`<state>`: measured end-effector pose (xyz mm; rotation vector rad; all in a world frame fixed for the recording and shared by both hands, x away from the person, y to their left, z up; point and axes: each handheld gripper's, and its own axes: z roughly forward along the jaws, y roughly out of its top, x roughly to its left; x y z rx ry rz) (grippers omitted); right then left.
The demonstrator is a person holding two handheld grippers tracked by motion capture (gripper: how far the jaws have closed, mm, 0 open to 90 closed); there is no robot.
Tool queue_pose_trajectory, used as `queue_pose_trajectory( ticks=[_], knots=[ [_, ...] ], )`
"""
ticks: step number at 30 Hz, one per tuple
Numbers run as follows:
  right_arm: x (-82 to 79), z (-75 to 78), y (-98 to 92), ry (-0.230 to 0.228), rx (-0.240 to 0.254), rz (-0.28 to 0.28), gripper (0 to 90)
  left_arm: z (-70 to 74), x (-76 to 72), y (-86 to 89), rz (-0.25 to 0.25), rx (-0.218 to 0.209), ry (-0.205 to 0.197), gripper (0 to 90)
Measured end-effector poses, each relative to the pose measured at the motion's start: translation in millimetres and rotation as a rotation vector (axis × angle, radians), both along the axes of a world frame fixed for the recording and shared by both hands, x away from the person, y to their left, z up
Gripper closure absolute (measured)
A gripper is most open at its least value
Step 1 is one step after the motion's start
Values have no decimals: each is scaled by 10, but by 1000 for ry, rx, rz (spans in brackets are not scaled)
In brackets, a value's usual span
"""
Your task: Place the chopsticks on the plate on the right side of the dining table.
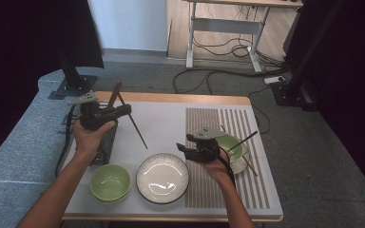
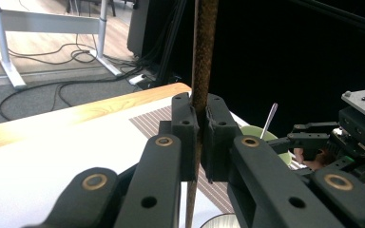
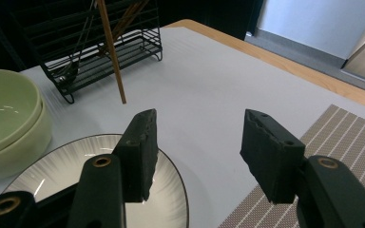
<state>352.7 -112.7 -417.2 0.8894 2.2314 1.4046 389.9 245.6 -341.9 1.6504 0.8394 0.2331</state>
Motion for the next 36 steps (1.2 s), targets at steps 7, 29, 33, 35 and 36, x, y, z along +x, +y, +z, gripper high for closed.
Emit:
queue_pose_trajectory(
  ticks=[7, 29, 33, 35, 36],
  knots=[
    [-12, 35, 80, -4, 6, 26, 465, -6, 1, -16, -4, -1, 2, 847],
    [19, 137, 290, -10, -8, 74, 477, 7, -40, -153, -36, 14, -5, 847],
    [30, 148, 350, -10, -8, 84, 483, 2, -46, -198, -44, 23, -6, 847],
    [37, 154, 375, -9, -3, 91, 488, -3, -50, -208, -48, 21, -5, 847],
    [39, 155, 381, -11, -5, 91, 489, -6, -51, -215, -51, 20, -6, 847]
  ],
)
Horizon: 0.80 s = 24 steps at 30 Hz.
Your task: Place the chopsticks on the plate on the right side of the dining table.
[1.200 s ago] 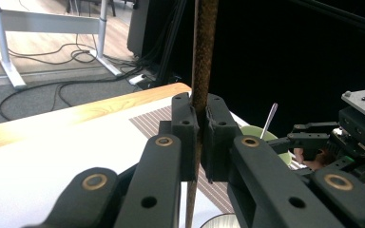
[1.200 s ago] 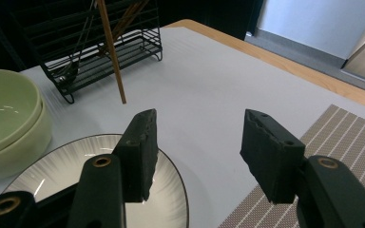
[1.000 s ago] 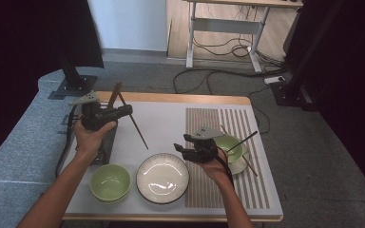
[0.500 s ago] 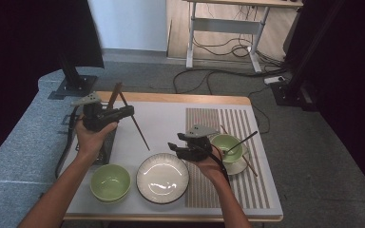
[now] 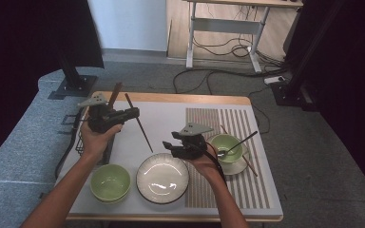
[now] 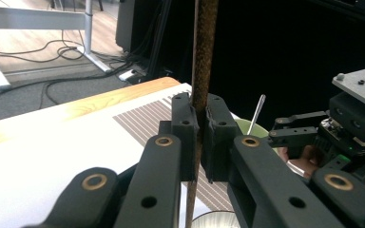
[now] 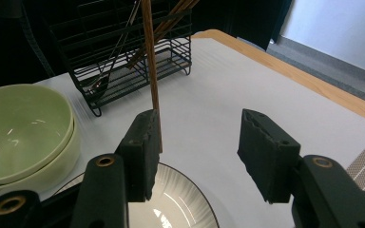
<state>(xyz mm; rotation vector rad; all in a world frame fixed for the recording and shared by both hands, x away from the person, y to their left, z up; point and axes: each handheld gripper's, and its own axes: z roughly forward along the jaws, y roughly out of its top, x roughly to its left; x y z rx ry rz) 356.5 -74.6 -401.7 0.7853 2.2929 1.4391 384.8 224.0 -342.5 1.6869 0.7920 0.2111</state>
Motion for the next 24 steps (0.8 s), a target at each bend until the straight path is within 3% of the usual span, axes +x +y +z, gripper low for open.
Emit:
queue_pose_trajectory(
  ticks=[2, 4, 24],
  knots=[
    [7, 0, 12, 2, 0, 1, 490, -10, 1, -19, -6, 1, 6, 847],
    [11, 2, 21, 1, 3, 2, 493, -12, -9, -40, -23, -23, 17, 847],
    [80, 53, 195, -5, 7, 34, 536, -25, -17, -152, -28, 12, 5, 847]
  ],
)
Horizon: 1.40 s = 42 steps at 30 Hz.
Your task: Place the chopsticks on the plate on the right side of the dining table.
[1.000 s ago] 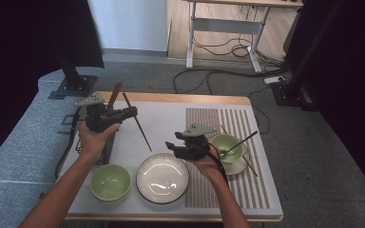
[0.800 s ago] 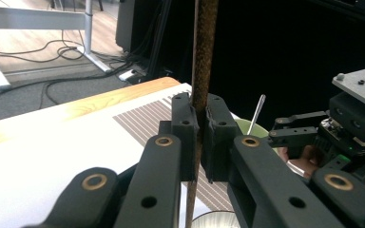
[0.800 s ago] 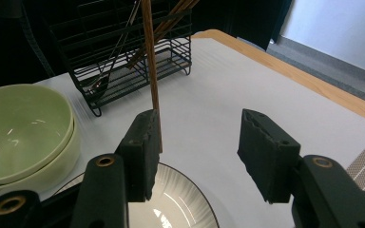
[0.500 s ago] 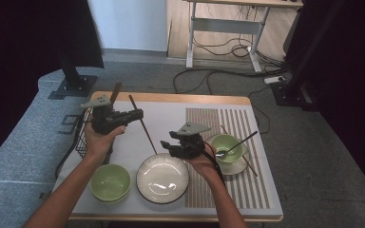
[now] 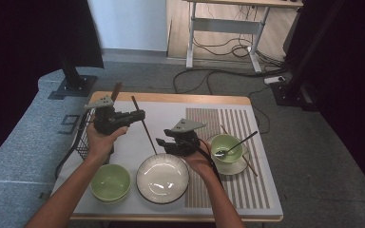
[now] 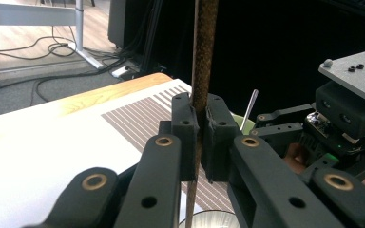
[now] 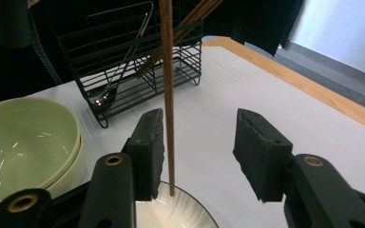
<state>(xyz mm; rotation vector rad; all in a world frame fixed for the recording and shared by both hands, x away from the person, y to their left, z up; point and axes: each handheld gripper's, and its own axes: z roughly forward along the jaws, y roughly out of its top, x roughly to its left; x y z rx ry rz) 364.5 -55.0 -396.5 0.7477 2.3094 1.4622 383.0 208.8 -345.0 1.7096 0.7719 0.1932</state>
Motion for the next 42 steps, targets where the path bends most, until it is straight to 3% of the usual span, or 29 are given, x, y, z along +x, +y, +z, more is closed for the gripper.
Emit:
queue_pose_trajectory(
  ticks=[14, 23, 32, 37, 42],
  knots=[
    [58, 7, 114, 15, 11, 31, 620, -3, -30, -116, -25, 10, 1, 847],
    [65, 97, 194, 8, 6, 56, 678, -24, -29, -143, -30, 12, 5, 847],
    [110, 107, 249, 32, 26, 70, 828, -45, -41, -169, -38, 19, 4, 847],
    [132, 104, 247, 49, 29, 75, 843, -55, -39, -170, -45, 30, -6, 841],
    [137, 110, 223, 53, 29, 49, 844, -43, -66, -143, -52, 36, -24, 708]
  ],
)
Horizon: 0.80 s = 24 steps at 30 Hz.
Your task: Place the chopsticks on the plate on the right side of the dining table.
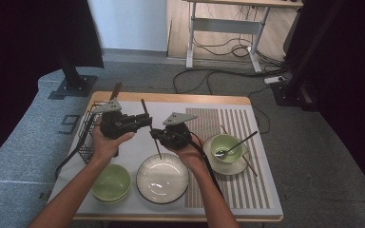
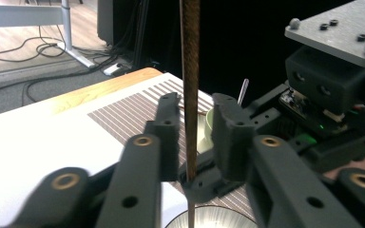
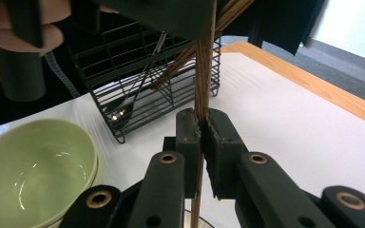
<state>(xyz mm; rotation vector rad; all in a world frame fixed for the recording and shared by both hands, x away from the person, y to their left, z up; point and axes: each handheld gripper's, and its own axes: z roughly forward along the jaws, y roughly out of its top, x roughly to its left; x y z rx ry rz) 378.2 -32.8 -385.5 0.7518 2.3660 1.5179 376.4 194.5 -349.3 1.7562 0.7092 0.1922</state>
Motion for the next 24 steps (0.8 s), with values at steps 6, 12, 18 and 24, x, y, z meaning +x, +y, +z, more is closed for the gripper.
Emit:
queue_pose_trajectory(
  ticks=[6, 12, 18, 24],
  knots=[
    [4, 49, -83, -12, 13, -26, 844, -1, -13, 89, 7, -7, 1, 626],
    [8, 93, -160, -18, 25, -50, 844, -66, -10, 165, 13, -11, 14, 585],
    [12, 167, -187, -28, 35, -62, 844, -163, -2, 159, 9, -4, 28, 567],
    [13, 241, -194, -34, 55, -64, 843, -203, -10, 105, -8, 8, 34, 563]
  ],
)
